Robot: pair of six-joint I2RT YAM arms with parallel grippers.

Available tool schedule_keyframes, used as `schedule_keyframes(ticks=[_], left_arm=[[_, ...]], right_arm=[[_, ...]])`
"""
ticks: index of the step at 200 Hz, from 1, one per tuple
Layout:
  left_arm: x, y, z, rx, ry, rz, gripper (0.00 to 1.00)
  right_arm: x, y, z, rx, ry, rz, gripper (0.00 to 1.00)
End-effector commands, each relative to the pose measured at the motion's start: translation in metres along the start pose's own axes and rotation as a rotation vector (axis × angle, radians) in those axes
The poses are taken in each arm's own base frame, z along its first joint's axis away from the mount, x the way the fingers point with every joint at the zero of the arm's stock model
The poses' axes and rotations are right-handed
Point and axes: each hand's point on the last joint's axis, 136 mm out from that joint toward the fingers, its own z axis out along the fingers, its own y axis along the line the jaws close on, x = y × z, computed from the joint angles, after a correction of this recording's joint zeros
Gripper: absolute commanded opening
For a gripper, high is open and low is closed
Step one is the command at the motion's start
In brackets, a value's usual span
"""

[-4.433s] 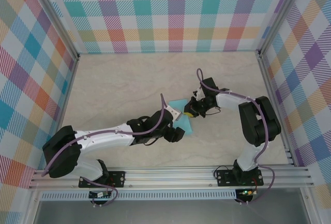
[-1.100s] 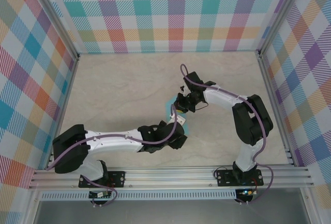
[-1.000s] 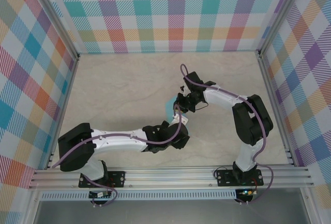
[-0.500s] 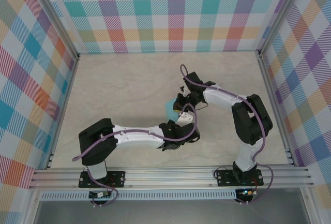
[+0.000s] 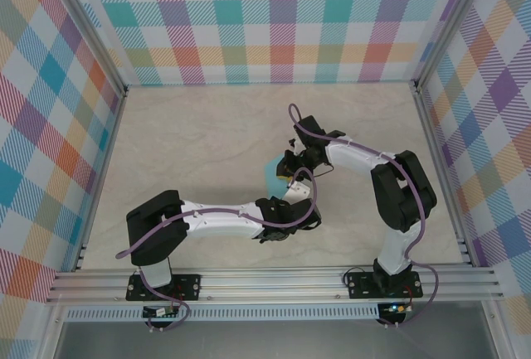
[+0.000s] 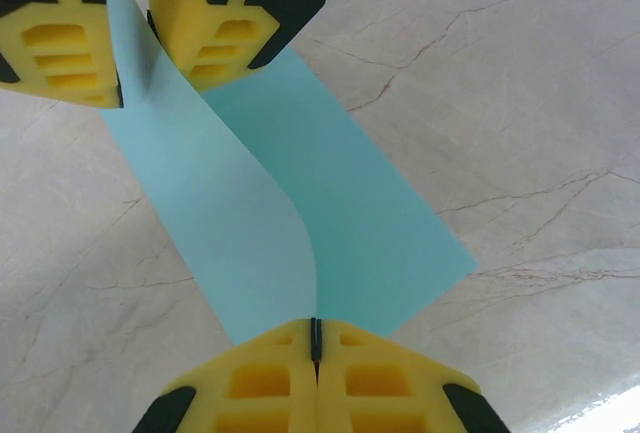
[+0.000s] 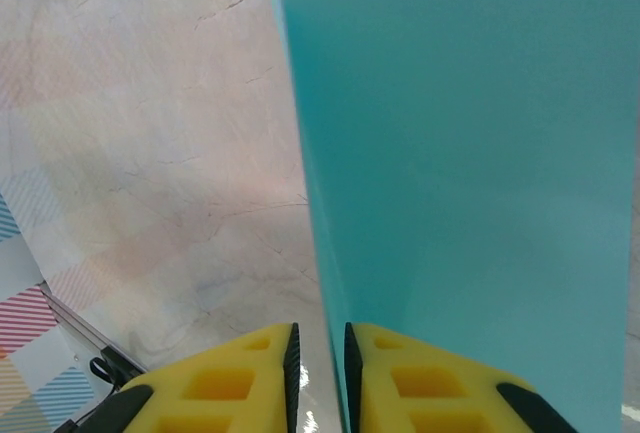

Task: Fold a paper plane with a square sheet of paper (fold left side to right side)
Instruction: Fold the triangle a second time at the center of the table.

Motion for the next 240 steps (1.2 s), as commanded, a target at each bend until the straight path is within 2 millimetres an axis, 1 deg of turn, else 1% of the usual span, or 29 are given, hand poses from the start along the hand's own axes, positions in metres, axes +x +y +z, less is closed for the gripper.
schedule_keyframes(ticks=[1, 20, 42, 77, 92, 107, 118, 134, 139, 142, 152, 170, 177, 183, 197, 210, 220, 240], left_arm=[[-0.001, -0.006, -0.006, 0.029, -0.014, -0.006, 0.0], [-0.001, -0.005, -0.007, 0.034, -0.016, -0.015, 0.0], [-0.001, -0.005, -0.009, 0.046, -0.02, -0.025, 0.0], [-0.001, -0.002, -0.009, 0.07, -0.014, -0.062, 0.0], [-0.001, -0.001, -0.009, 0.081, -0.015, -0.076, 0.0], [-0.001, -0.001, -0.009, 0.098, -0.013, -0.093, 0.0], [-0.002, -0.001, -0.009, 0.116, -0.014, -0.107, 0.0], [-0.003, -0.003, -0.009, 0.15, -0.01, -0.127, 0.0], [-0.001, -0.002, -0.009, 0.162, 0.0, -0.129, 0.0], [-0.007, -0.005, -0.009, 0.185, -0.019, -0.147, 0.0], [-0.01, -0.005, -0.009, 0.211, -0.023, -0.174, 0.0], [-0.011, -0.004, -0.007, 0.26, -0.009, -0.207, 0.0], [-0.01, -0.003, -0.006, 0.273, -0.002, -0.216, 0.0], [-0.01, -0.003, -0.006, 0.288, 0.004, -0.223, 0.0], [-0.009, -0.001, -0.005, 0.313, 0.013, -0.24, 0.0], [-0.008, 0.002, -0.004, 0.334, 0.019, -0.257, 0.0], [-0.007, 0.004, -0.004, 0.348, 0.023, -0.273, 0.0], [-0.007, 0.008, -0.004, 0.386, 0.028, -0.305, 0.0]], right_arm=[[-0.001, 0.009, -0.002, -0.017, -0.003, -0.031, 0.26], [-0.004, 0.016, -0.012, -0.025, -0.033, -0.056, 0.36], [-0.01, 0.021, -0.028, -0.022, -0.078, -0.077, 0.47], [-0.024, 0.023, -0.062, -0.026, -0.16, -0.086, 0.65], [-0.029, 0.02, -0.076, -0.022, -0.195, -0.08, 0.72], [-0.033, 0.011, -0.09, -0.009, -0.231, -0.065, 0.78], [-0.035, 0.003, -0.1, 0.001, -0.254, -0.049, 0.8], [-0.032, -0.01, -0.111, 0.016, -0.275, -0.044, 0.81], [-0.03, -0.014, -0.114, 0.021, -0.281, -0.045, 0.81], [-0.028, -0.016, -0.116, 0.022, -0.285, -0.049, 0.8], [-0.023, -0.023, -0.119, 0.026, -0.29, -0.065, 0.77], [-0.007, -0.032, -0.118, 0.022, -0.285, -0.099, 0.69], [-0.002, -0.034, -0.116, 0.007, -0.279, -0.112, 0.63], [0.006, -0.036, -0.111, -0.012, -0.262, -0.116, 0.6], [0.02, -0.04, -0.1, -0.066, -0.226, -0.104, 0.46], [0.032, -0.044, -0.087, -0.114, -0.195, -0.078, 0.38], [0.039, -0.047, -0.077, -0.142, -0.174, -0.069, 0.3], [0.053, -0.052, -0.054, -0.15, -0.118, -0.062, 0.15]])
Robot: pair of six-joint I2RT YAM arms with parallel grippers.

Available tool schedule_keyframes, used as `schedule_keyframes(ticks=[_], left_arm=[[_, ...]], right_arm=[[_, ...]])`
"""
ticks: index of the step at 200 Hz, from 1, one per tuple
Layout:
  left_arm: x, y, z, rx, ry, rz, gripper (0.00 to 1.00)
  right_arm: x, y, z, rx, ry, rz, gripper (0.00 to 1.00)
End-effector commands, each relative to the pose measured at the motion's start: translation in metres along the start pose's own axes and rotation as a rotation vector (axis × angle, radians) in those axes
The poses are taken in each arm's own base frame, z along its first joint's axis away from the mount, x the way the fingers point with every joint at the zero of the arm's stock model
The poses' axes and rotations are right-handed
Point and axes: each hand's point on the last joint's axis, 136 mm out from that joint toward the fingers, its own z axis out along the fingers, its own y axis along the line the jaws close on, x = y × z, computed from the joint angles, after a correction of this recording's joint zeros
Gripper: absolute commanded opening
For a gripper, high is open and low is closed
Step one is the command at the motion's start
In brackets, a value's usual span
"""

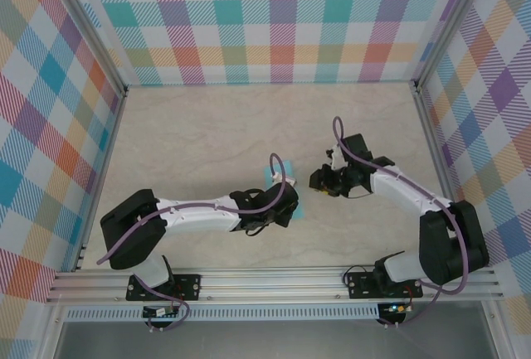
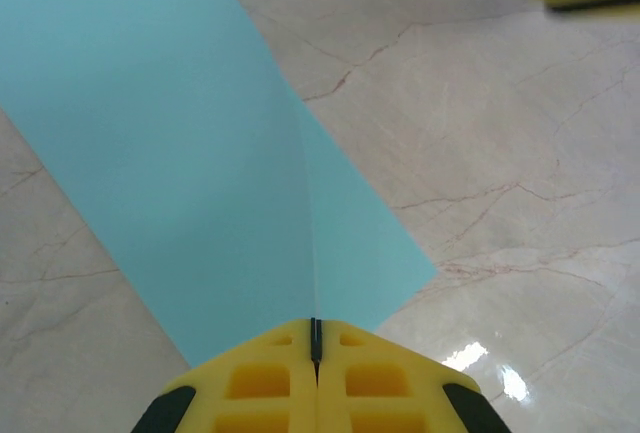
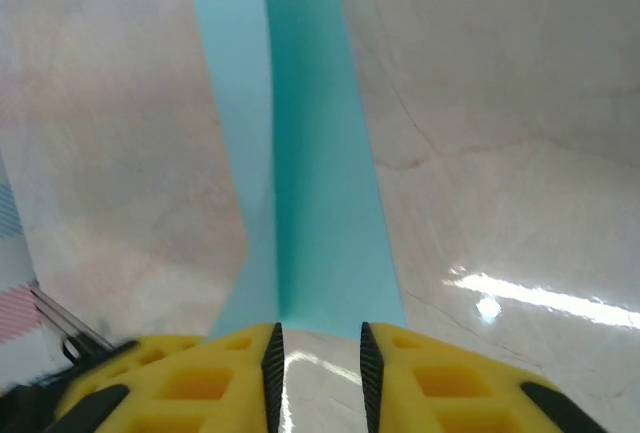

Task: Fold a paper plane with a square sheet of paper (fold left side to right side)
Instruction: Fold the triangle a second time at the center of the table.

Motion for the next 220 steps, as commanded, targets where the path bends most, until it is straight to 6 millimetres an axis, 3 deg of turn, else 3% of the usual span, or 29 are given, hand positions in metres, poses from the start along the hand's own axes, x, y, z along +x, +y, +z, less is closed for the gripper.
schedule_keyframes(ticks=[1, 44, 86, 156, 220], left_arm=[[-0.008, -0.005, -0.008, 0.098, -0.015, -0.065, 0.0], [-0.002, 0.007, -0.009, 0.096, 0.007, -0.089, 0.0], [0.0, 0.016, -0.008, 0.084, 0.027, -0.092, 0.0], [0.001, 0.034, 0.001, 0.067, 0.062, -0.09, 0.0], [0.004, 0.05, 0.007, 0.056, 0.103, -0.08, 0.0]], right_arm=[[0.01, 0.017, 0.016, -0.106, 0.033, -0.026, 0.15], [0.031, 0.012, 0.048, -0.051, 0.109, -0.035, 0.09], [0.045, -0.009, 0.068, 0.056, 0.17, -0.011, 0.09], [0.061, -0.042, 0.077, 0.223, 0.244, 0.004, 0.09], [0.064, -0.047, 0.076, 0.266, 0.259, -0.019, 0.09]])
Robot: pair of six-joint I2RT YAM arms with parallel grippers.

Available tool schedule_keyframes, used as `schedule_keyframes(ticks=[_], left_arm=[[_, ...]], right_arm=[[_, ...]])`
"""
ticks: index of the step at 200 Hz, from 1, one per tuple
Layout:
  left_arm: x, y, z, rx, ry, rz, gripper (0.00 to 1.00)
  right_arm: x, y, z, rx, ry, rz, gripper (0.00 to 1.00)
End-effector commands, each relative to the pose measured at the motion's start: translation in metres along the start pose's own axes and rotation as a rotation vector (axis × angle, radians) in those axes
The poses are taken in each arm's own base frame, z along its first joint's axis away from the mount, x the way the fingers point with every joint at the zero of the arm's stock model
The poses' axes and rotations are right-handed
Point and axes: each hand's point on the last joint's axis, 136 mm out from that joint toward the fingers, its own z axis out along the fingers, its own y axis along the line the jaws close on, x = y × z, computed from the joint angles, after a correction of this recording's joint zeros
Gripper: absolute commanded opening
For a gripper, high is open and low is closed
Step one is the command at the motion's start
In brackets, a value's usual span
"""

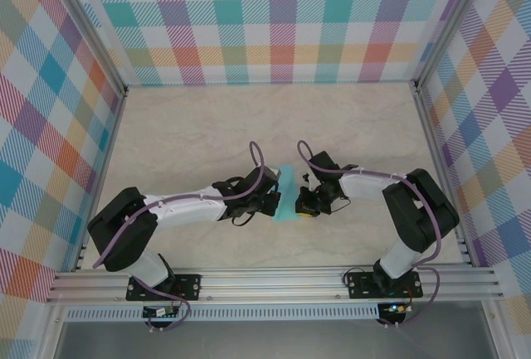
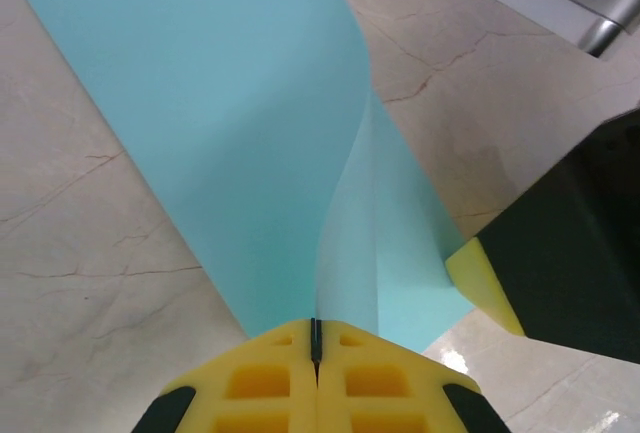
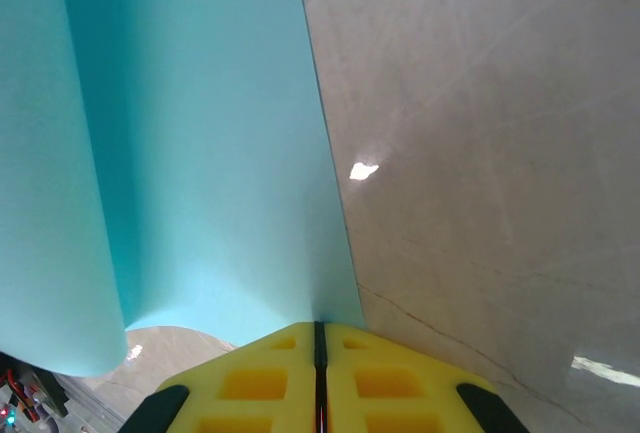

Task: Fold a paper plane with a square sheet of paper (fold left side to right side)
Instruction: Fold the triangle a second time at the center of the table.

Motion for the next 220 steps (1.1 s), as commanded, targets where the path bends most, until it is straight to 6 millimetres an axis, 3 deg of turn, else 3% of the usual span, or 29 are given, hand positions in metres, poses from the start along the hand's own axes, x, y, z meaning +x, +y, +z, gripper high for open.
schedule_keyframes(ticks=[1, 83, 220], left_arm=[[0.007, 0.009, 0.005, -0.006, 0.045, 0.02, 0.0], [0.0, 0.02, 0.02, -0.018, 0.048, 0.022, 0.0], [-0.007, 0.019, 0.032, -0.014, 0.048, 0.029, 0.0]], right_arm=[[0.01, -0.025, 0.008, 0.117, 0.036, 0.01, 0.09], [0.012, -0.024, 0.008, 0.126, 0.042, -0.003, 0.09], [0.012, -0.025, 0.006, 0.15, 0.046, -0.012, 0.09]])
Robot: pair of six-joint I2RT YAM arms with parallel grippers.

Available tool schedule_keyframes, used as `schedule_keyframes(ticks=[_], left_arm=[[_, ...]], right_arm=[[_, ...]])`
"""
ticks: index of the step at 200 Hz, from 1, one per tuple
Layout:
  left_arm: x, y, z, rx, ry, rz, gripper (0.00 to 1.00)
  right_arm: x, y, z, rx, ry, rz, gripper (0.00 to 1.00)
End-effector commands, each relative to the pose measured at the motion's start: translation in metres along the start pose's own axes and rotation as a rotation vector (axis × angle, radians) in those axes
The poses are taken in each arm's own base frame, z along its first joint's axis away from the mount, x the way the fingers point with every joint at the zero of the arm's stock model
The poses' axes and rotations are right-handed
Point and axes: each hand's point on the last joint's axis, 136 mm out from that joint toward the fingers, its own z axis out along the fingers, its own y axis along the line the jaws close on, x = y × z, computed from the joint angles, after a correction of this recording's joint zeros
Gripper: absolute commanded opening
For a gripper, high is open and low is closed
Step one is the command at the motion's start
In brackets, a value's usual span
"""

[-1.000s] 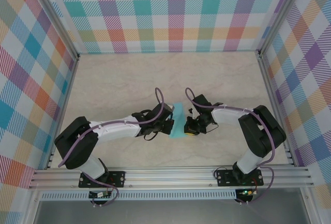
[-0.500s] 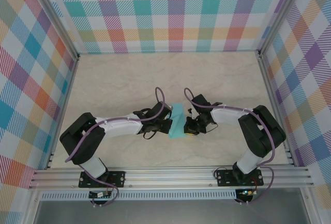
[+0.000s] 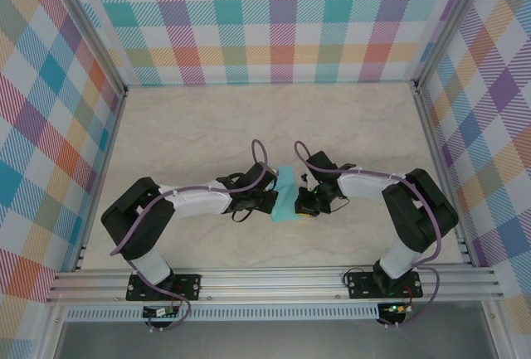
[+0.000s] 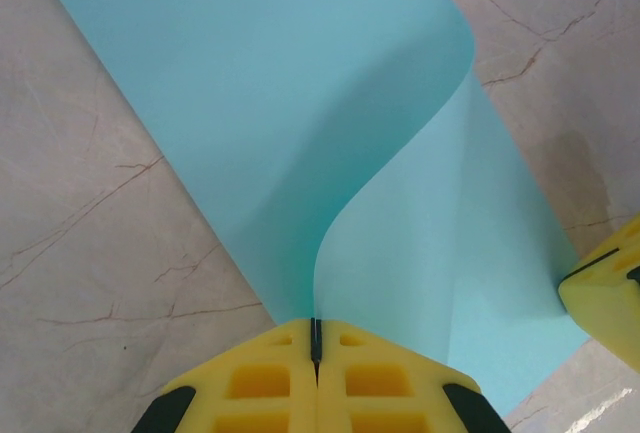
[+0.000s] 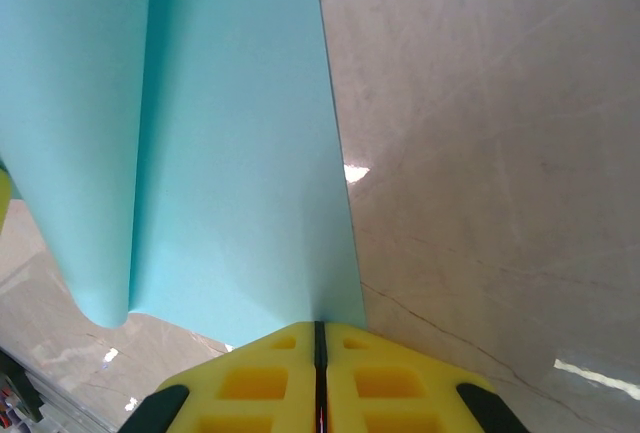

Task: Fold a paper plane with a square sheet of paper (fold left side to right side)
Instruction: Fold the triangle a second time at the center of the table.

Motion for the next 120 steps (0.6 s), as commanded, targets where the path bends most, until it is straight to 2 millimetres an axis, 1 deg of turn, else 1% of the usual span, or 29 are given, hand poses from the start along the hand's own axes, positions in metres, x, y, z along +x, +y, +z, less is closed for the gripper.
schedule_keyframes(ticks=[1, 120], left_arm=[[-0.0134, -0.0038, 0.0014, 0.014, -0.021, 0.006, 0.0], [-0.0092, -0.0007, 0.0109, -0.006, 0.004, 0.015, 0.0]], right_arm=[[0.0131, -0.0243, 0.0073, 0.112, 0.052, 0.019, 0.09], [0.0136, -0.0241, 0.0057, 0.122, 0.054, 0.013, 0.09]])
